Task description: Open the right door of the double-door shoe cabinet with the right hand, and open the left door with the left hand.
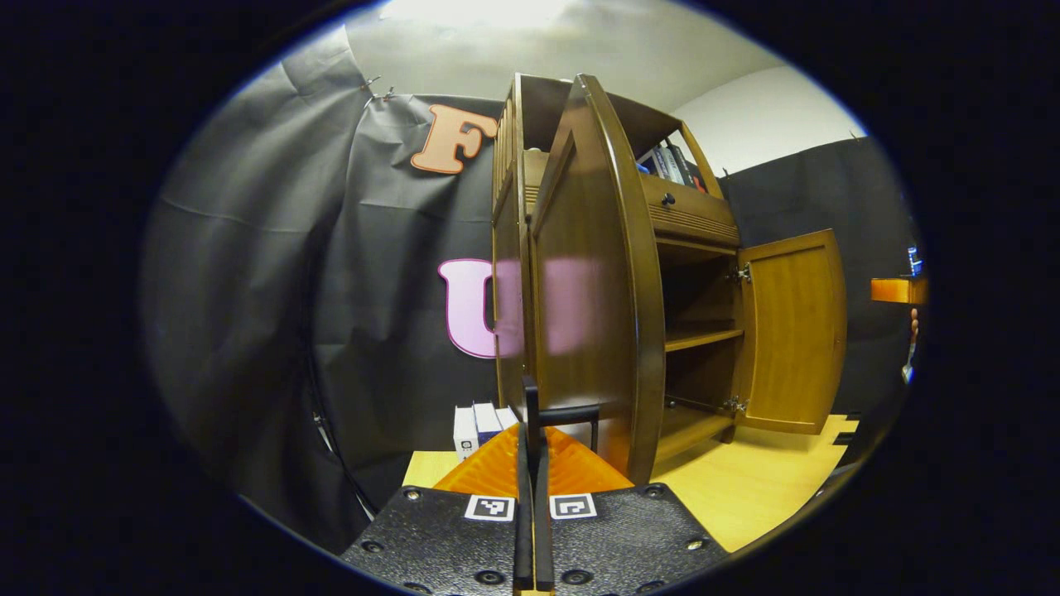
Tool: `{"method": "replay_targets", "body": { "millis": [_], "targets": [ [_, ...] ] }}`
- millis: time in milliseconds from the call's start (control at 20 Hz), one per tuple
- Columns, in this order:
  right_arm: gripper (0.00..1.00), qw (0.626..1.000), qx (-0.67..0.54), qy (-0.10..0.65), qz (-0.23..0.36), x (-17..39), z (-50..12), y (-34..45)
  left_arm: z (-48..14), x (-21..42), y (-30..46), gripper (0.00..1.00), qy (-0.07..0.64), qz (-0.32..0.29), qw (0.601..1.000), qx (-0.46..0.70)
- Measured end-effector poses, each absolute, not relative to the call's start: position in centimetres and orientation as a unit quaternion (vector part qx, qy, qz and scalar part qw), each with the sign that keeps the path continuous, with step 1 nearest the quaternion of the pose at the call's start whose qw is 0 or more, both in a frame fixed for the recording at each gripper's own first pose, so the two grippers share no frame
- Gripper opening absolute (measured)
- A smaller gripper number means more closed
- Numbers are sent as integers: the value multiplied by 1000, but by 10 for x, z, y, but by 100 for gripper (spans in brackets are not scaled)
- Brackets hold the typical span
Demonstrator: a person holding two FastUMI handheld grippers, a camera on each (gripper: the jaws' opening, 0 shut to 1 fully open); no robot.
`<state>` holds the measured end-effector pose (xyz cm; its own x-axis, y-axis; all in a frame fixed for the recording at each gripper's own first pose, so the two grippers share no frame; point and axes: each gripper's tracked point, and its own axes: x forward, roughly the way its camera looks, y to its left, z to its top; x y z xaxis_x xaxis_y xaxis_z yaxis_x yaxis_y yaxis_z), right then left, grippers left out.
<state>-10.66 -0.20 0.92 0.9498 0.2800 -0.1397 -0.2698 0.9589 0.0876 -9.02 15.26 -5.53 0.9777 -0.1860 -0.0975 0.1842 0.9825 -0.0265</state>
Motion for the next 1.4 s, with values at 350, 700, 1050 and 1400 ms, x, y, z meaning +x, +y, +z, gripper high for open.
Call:
{"method": "replay_targets", "body": {
  "millis": [350,700,1050,1400],
  "targets": [
    [100,987,32,77,141,-121,4,-9,-54,-92,146,4,48,-78,996,-4],
    [100,987,38,92,129,-128,-17,-25,-55,-115,142,5,46,-72,996,17],
    [97,988,38,97,113,-125,-34,-44,-55,-155,143,31,61,-14,998,-9],
    [100,991,44,85,92,-127,-38,-76,-14,-186,98,54,26,-19,999,-16]
  ]
}}
